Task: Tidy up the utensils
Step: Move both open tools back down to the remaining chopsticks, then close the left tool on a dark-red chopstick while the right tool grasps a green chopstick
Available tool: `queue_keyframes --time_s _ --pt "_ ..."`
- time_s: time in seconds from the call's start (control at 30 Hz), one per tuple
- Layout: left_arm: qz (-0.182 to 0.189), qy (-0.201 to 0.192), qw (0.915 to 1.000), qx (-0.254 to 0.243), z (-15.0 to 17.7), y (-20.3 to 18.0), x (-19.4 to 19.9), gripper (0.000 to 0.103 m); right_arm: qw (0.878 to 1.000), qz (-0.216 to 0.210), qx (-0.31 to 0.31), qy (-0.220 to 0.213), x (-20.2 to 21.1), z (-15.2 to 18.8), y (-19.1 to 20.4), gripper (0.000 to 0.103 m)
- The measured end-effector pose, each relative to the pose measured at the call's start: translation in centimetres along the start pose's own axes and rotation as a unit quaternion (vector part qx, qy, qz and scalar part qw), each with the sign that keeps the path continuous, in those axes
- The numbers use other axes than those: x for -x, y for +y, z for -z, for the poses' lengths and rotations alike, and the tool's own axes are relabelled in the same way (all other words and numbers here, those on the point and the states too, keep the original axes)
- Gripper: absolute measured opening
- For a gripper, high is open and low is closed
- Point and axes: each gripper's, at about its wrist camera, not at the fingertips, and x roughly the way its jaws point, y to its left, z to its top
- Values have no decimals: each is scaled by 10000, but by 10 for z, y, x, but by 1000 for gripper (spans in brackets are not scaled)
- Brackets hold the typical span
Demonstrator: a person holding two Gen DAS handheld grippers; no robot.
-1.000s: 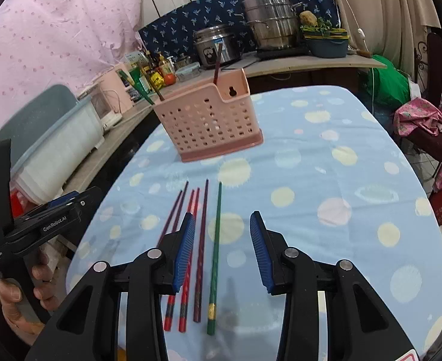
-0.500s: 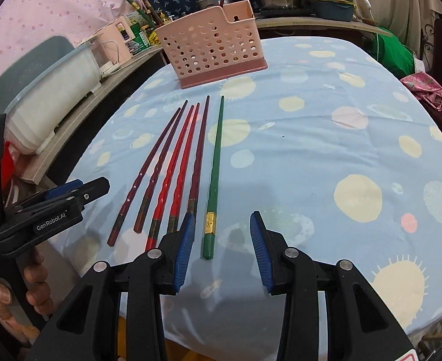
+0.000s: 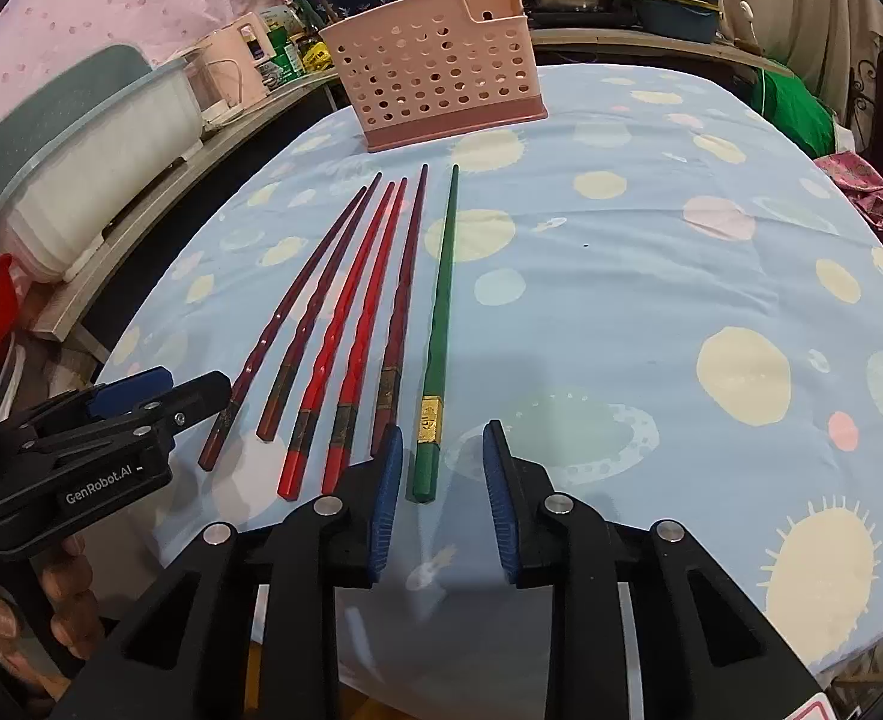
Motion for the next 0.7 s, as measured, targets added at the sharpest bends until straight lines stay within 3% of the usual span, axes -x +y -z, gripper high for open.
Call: queue_keyframes --time_s 0.7 --pt "-14 164 9998 -65 10 -5 -8 58 9997 211 115 -45 -3 1 1 11"
